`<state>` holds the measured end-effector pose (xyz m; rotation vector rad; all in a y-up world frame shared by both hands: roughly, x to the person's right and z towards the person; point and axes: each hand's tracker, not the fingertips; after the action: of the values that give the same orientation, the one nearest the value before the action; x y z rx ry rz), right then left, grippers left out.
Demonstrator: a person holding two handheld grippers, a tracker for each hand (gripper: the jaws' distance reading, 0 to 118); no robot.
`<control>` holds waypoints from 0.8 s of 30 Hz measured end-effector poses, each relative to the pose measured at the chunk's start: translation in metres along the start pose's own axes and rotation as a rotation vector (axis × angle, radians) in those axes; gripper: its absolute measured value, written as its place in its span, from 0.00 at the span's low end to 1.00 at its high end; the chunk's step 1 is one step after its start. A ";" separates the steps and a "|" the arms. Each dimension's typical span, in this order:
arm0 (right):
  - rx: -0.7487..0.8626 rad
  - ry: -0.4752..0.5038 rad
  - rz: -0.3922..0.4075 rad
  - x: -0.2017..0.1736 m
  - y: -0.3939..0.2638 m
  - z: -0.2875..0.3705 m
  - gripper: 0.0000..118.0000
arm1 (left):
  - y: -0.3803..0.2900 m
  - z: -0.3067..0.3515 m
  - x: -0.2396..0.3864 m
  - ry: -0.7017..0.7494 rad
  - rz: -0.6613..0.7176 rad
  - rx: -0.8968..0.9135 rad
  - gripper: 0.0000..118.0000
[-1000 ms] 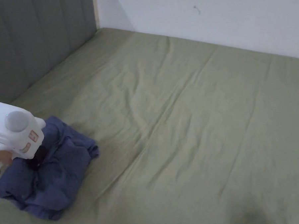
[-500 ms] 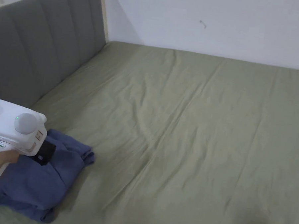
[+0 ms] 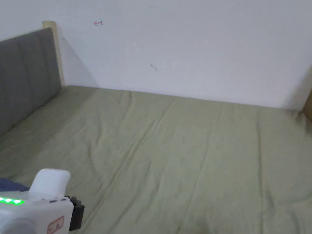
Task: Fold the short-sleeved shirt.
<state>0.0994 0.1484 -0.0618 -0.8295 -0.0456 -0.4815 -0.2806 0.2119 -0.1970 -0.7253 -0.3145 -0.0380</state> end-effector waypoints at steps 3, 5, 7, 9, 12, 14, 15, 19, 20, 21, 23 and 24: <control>0.137 -0.085 0.092 -0.003 0.003 0.028 0.04 | -0.012 0.026 0.045 0.013 -0.047 0.106 0.01; 0.234 -0.116 0.145 -0.009 0.005 0.047 0.04 | -0.017 0.043 0.064 -0.011 -0.052 0.191 0.01; 0.335 -0.153 0.190 -0.016 0.005 0.068 0.04 | -0.020 0.060 0.086 -0.006 -0.045 0.265 0.01; 0.448 -0.185 0.232 -0.025 0.004 0.087 0.04 | -0.025 0.076 0.099 0.001 -0.045 0.357 0.01; 0.643 -0.219 0.264 -0.035 -0.002 0.117 0.04 | -0.029 0.097 0.120 0.050 -0.063 0.467 0.01; 0.762 -0.241 0.286 -0.042 -0.008 0.133 0.04 | -0.031 0.109 0.129 0.045 -0.078 0.541 0.01; 0.791 -0.251 0.300 -0.043 -0.009 0.138 0.04 | -0.031 0.113 0.134 0.050 -0.083 0.566 0.01; 0.799 -0.297 0.329 -0.049 -0.010 0.148 0.04 | -0.035 0.123 0.144 0.059 -0.093 0.621 0.02; 0.802 -0.291 0.327 -0.048 -0.010 0.148 0.05 | -0.035 0.123 0.146 0.064 -0.094 0.625 0.07; 0.809 -0.286 0.319 -0.047 -0.011 0.148 0.06 | -0.036 0.123 0.146 0.067 -0.092 0.625 0.18; 0.823 -0.272 0.302 -0.044 -0.013 0.149 0.14 | -0.036 0.123 0.146 0.062 -0.067 0.635 0.34; 0.822 -0.274 0.297 -0.044 -0.012 0.149 0.17 | -0.036 0.123 0.144 0.051 -0.055 0.637 0.38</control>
<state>0.0764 0.2660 0.0382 -0.0803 -0.3452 -0.0382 -0.1813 0.2764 -0.0445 -0.0837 -0.2759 -0.0068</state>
